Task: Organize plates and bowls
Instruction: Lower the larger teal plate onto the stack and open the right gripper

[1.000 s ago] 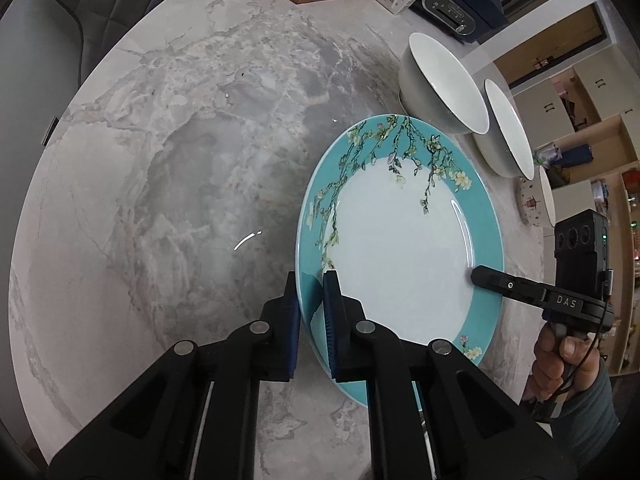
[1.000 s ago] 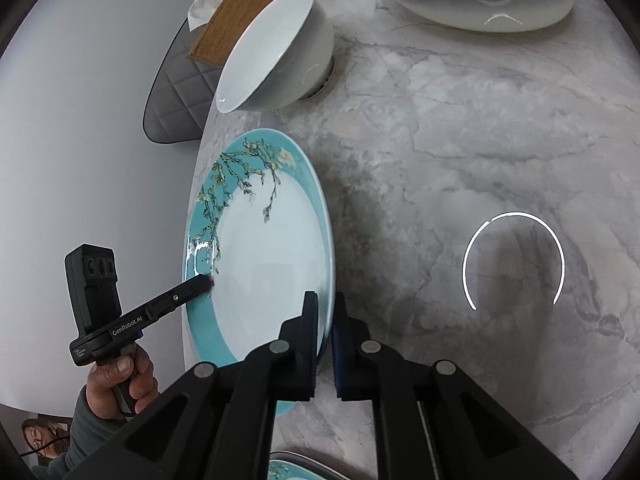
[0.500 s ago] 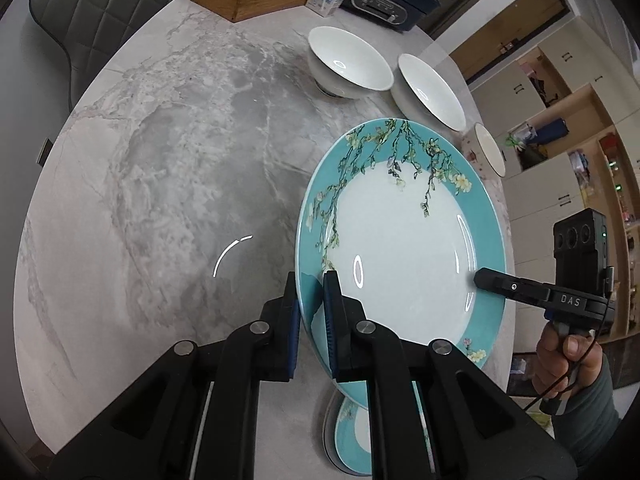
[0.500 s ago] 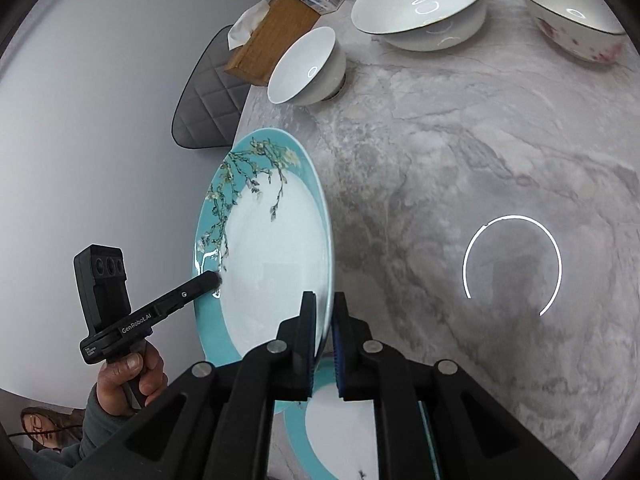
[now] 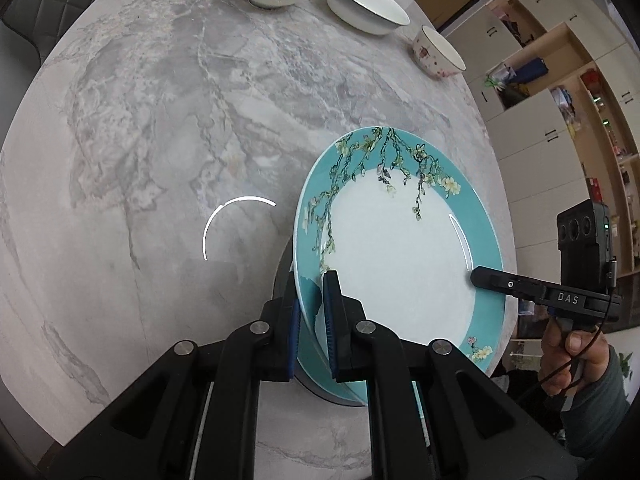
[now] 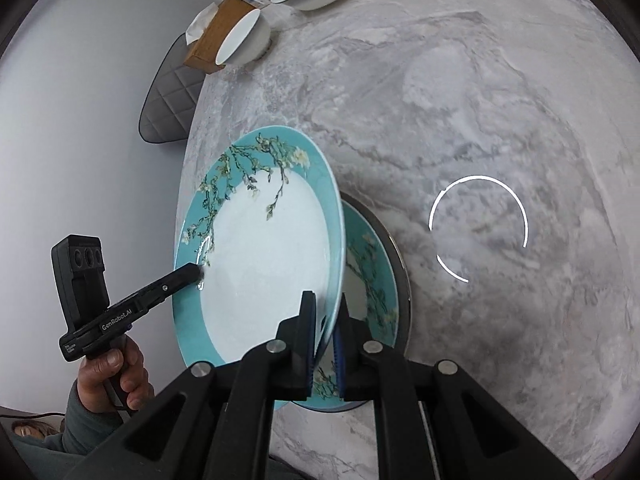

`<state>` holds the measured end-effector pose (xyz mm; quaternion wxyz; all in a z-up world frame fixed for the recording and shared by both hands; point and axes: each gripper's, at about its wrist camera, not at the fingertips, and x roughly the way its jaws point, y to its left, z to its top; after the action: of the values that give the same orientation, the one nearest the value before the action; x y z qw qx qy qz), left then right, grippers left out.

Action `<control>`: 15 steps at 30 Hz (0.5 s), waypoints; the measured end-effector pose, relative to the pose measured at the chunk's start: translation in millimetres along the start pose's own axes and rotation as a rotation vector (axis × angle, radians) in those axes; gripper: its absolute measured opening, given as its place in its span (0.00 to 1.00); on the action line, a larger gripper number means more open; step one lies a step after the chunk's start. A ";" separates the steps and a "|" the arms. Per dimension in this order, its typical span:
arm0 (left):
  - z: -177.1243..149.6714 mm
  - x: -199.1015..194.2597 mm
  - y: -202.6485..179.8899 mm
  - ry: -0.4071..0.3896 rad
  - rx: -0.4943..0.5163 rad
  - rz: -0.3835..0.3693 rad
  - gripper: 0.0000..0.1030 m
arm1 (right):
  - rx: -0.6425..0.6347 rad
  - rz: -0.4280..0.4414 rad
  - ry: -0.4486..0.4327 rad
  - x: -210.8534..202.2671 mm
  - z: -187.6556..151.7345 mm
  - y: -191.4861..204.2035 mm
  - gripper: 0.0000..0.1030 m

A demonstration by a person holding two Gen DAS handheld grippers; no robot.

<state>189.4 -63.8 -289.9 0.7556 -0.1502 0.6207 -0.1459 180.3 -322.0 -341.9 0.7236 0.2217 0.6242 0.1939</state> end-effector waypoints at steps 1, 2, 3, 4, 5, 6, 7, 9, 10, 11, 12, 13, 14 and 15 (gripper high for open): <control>-5.0 4.0 0.3 0.008 0.005 0.002 0.08 | 0.010 -0.001 -0.002 1.1 -5.6 -3.7 0.09; -10.3 7.1 -0.3 0.014 0.009 0.002 0.08 | 0.015 -0.005 -0.005 1.4 -11.4 -6.0 0.09; -13.8 9.2 -0.4 0.016 0.011 0.001 0.09 | 0.017 -0.011 -0.008 2.6 -14.9 -8.0 0.09; -16.2 12.0 -0.6 0.019 0.016 0.003 0.09 | 0.019 -0.018 -0.011 4.3 -18.5 -10.3 0.09; -19.0 14.6 -1.0 0.023 0.021 0.006 0.09 | 0.024 -0.022 -0.013 5.7 -21.6 -13.1 0.09; -20.3 16.5 -0.7 0.026 0.023 0.009 0.09 | 0.030 -0.022 -0.016 6.4 -24.0 -14.9 0.09; -21.7 18.1 -1.1 0.026 0.029 0.010 0.09 | 0.034 -0.025 -0.020 7.6 -25.9 -16.7 0.09; -22.7 20.1 -0.7 0.027 0.035 0.012 0.09 | 0.042 -0.027 -0.026 5.6 -31.3 -20.1 0.09; -23.3 21.3 -0.3 0.028 0.036 0.013 0.09 | 0.042 -0.030 -0.031 6.2 -32.2 -20.6 0.09; -23.8 22.8 -0.7 0.027 0.040 0.016 0.09 | 0.040 -0.036 -0.034 6.6 -33.0 -20.5 0.09; -23.0 23.7 -0.6 0.024 0.042 0.018 0.09 | 0.035 -0.041 -0.038 6.9 -32.8 -19.9 0.09; -22.9 24.9 0.1 0.025 0.040 0.017 0.09 | 0.031 -0.044 -0.042 6.7 -33.6 -19.9 0.09; -23.4 25.0 0.4 0.027 0.040 0.016 0.09 | 0.027 -0.050 -0.043 6.3 -34.0 -19.8 0.09; -23.9 26.0 0.6 0.030 0.043 0.018 0.09 | 0.019 -0.061 -0.044 5.6 -34.3 -18.9 0.09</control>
<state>170.9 -74.9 -317.9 0.7506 -0.1262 0.6300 -0.1544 147.3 -331.8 -361.3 0.7407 0.2135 0.6164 0.1608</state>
